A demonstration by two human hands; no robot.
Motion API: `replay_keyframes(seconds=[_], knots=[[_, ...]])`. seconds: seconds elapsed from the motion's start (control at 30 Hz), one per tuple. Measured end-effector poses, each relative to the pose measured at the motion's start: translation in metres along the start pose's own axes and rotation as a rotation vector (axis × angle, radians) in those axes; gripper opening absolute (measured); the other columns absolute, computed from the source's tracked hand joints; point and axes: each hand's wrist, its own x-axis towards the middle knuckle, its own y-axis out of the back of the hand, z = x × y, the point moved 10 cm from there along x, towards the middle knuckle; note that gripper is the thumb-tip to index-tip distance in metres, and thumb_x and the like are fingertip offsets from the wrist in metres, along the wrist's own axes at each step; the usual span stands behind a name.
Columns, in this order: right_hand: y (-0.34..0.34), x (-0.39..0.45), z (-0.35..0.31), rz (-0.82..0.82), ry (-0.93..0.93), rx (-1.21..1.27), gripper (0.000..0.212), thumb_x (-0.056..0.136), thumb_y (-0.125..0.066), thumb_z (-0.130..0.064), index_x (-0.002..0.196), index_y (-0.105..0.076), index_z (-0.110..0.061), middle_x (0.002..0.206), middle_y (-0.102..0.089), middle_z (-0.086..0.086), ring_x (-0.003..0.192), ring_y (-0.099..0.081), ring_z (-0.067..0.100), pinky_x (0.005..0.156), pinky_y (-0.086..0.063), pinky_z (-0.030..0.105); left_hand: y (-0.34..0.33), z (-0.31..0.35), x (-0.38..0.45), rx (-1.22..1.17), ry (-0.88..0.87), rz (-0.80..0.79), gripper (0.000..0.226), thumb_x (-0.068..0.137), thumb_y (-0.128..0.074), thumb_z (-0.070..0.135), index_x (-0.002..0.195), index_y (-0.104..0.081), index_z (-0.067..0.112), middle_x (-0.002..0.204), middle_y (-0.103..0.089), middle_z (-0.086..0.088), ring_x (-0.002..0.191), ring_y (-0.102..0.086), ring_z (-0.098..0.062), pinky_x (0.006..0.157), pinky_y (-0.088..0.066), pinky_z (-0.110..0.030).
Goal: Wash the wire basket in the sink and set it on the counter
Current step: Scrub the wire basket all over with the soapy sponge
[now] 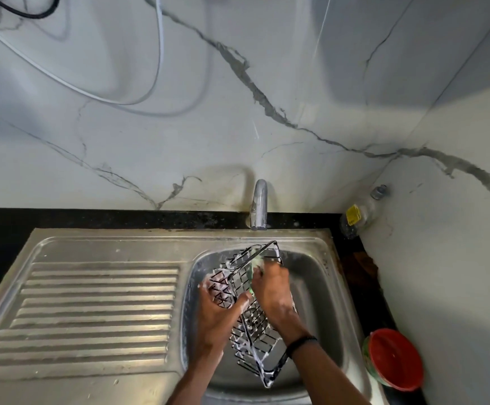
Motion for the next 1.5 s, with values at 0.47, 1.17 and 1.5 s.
replay_keyframes(seconds=[0.47, 1.17, 1.5], knots=[[-0.005, -0.016, 0.021, -0.160, 0.058, 0.147, 0.016, 0.100, -0.059, -0.016, 0.101, -0.075, -0.013, 0.082, -0.075, -0.003, 0.053, -0.063, -0.005, 0.049, -0.052, 0.013, -0.003, -0.022, -0.006, -0.314, 0.092, -0.047, 0.121, 0.054, -0.088, 0.073, 0.155, -0.031, 0.040, 0.161, -0.041, 0.004, 0.147, -0.041, -0.019, 0.120, -0.033, -0.060], [0.025, -0.004, -0.023, 0.130, 0.672, -0.598, 0.045, 0.079, -0.072, 0.001, 0.119, -0.063, -0.018, 0.122, -0.063, 0.010, 0.102, -0.066, 0.027, 0.079, -0.061, 0.036, -0.003, 0.010, -0.003, 0.055, 0.106, 0.022, 0.133, 0.047, -0.076, 0.086, 0.155, -0.032, 0.023, 0.154, -0.048, -0.009, 0.136, -0.051, -0.030, 0.110, -0.045, -0.048], [-0.030, -0.020, 0.005, -0.192, 0.616, -0.854, 0.063, 0.091, -0.055, 0.009, 0.150, -0.040, -0.004, 0.164, -0.025, 0.019, 0.147, -0.036, 0.038, 0.110, -0.047, 0.049, 0.002, 0.005, -0.001, 0.182, 0.134, 0.118, 0.109, 0.068, -0.084, 0.065, 0.154, -0.033, 0.022, 0.152, -0.049, -0.012, 0.133, -0.055, -0.035, 0.103, -0.049, -0.050]])
